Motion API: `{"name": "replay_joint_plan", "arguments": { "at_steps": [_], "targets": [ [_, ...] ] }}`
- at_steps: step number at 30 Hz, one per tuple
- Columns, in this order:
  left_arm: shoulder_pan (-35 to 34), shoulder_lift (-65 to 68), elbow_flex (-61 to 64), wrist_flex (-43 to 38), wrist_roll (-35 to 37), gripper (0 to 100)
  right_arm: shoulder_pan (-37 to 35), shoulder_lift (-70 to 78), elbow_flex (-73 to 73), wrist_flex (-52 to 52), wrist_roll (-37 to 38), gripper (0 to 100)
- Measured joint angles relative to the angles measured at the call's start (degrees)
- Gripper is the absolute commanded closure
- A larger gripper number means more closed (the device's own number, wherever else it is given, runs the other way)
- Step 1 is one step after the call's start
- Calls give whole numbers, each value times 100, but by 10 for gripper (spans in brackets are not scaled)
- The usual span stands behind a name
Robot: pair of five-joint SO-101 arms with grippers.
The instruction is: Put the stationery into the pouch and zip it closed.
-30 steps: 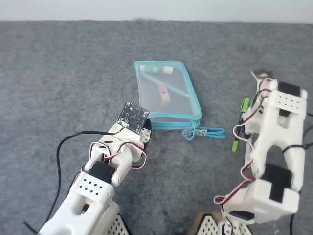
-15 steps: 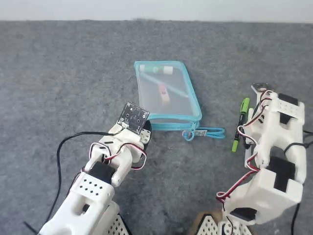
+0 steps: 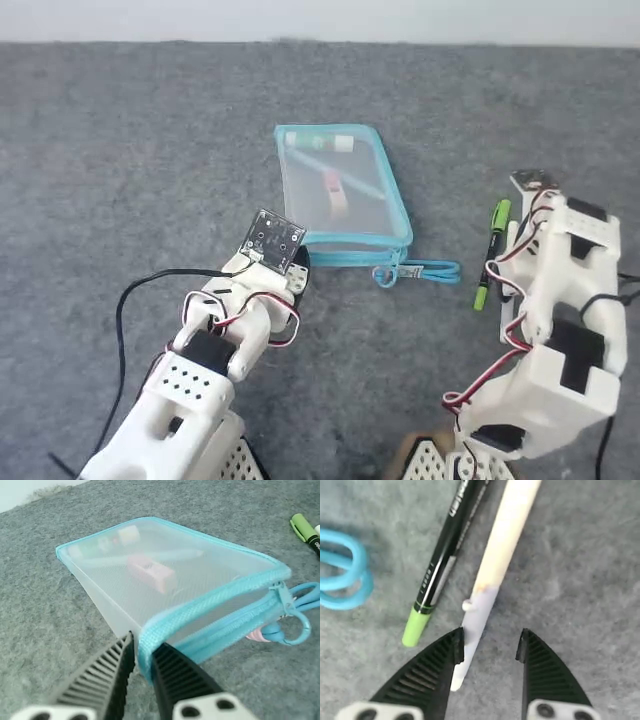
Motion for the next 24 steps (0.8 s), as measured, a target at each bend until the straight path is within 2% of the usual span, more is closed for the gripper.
{"name": "replay_joint_plan", "arguments": {
  "at_steps": [4,10,21,24],
  "targets": [
    [0,0,0,0,0,987,18,0,193,-185,79,820],
    [0,0,0,0,0,987,35,-35,396,-255,677,911],
    [0,0,0,0,0,987,18,-352,1037,-290,914,853],
    [0,0,0,0,0,987,9,-809,1591,-659,879,853]
  ]
}}
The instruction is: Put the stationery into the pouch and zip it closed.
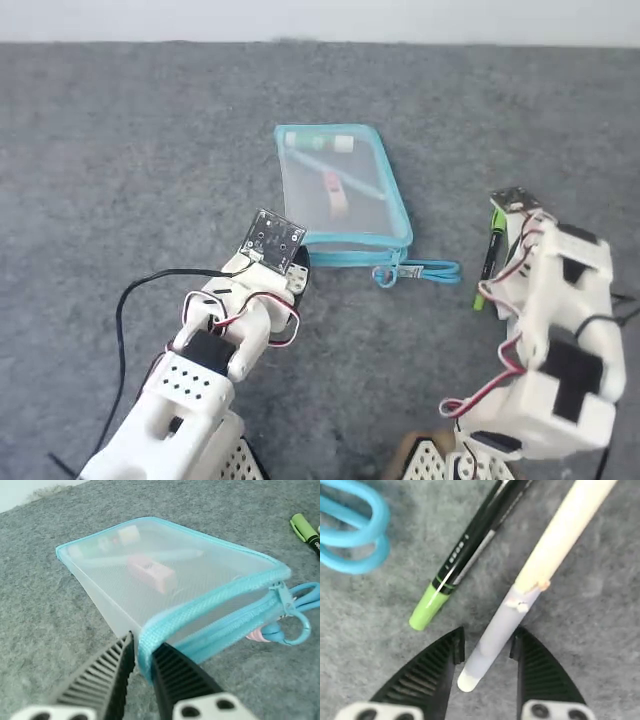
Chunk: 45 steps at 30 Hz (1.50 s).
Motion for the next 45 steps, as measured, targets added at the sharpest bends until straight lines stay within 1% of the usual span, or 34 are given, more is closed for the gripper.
{"name": "replay_joint_plan", "arguments": {
  "at_steps": [4,8,9,12,15,22,26,33,35,38,41,45],
  "targets": [
    [0,0,0,0,0,987,9,-642,695,-237,-193,853],
    [0,0,0,0,0,987,26,-800,914,-237,-229,863],
    [0,0,0,0,0,987,79,-800,914,-237,-229,885],
    [-26,0,0,0,0,987,185,-800,914,-237,-229,993],
    [-26,0,0,0,0,987,308,-800,923,-237,-246,990],
    [-26,0,0,0,0,987,325,-888,932,-176,-264,992],
    [-26,0,0,0,0,987,316,-1503,879,527,-264,992],
    [-26,0,0,0,0,987,273,-3640,378,1925,-255,992],
    [-26,0,0,0,88,987,79,-4229,193,2303,-255,992],
    [-167,0,0,0,167,987,-510,-4800,-105,2875,-255,992],
    [-440,0,0,0,193,987,-1108,-4949,-440,3297,-448,992],
    [-774,0,0,0,360,987,-1670,-4958,-809,3516,-782,992]
  ]
}}
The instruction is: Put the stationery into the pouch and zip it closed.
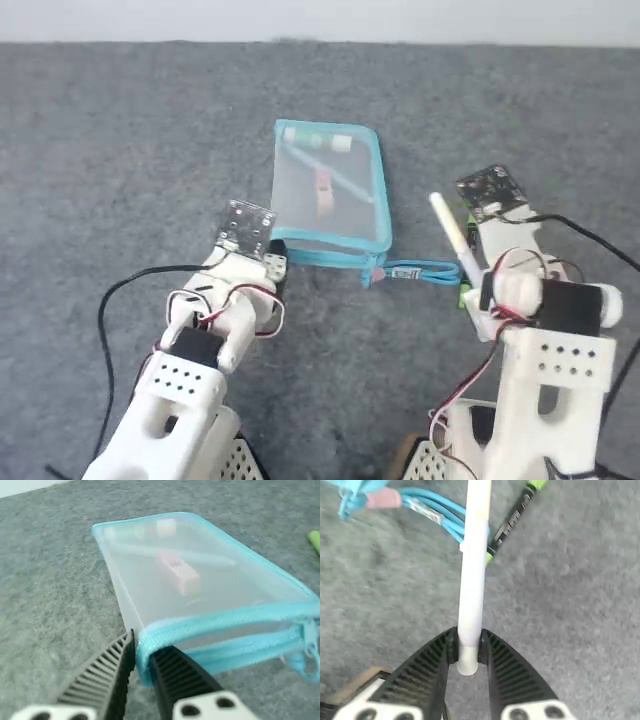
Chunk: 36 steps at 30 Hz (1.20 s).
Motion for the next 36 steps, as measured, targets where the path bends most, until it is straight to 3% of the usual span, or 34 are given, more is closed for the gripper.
{"name": "replay_joint_plan", "arguments": {
  "at_steps": [3,11,15,24,29,36],
  "targets": [
    [-88,0,0,0,70,987,-466,9,-246,149,-132,992],
    [-105,0,0,0,114,987,-2646,941,-818,396,-202,992],
    [-105,0,0,0,114,987,-3130,1433,-826,396,-220,992],
    [-105,0,0,0,132,987,-3209,1837,-1125,396,-484,992],
    [-105,0,0,0,132,987,-3068,1204,-1389,413,-457,992],
    [-105,0,0,0,132,987,-3059,343,-695,413,-176,992]
  ]
}}
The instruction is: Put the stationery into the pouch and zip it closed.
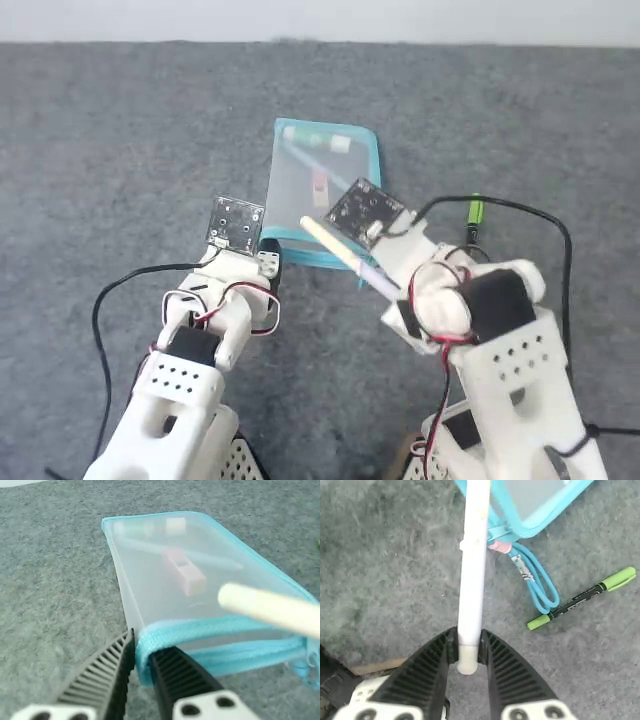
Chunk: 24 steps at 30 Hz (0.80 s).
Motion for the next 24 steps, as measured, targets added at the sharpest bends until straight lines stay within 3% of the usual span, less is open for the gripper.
{"name": "replay_joint_plan", "arguments": {
  "at_steps": [15,24],
  "targets": [
    [0,0,0,0,0,987,0,-835,914,0,220,992],
    [0,0,0,0,0,987,0,475,800,-492,-413,992]
  ]
}}
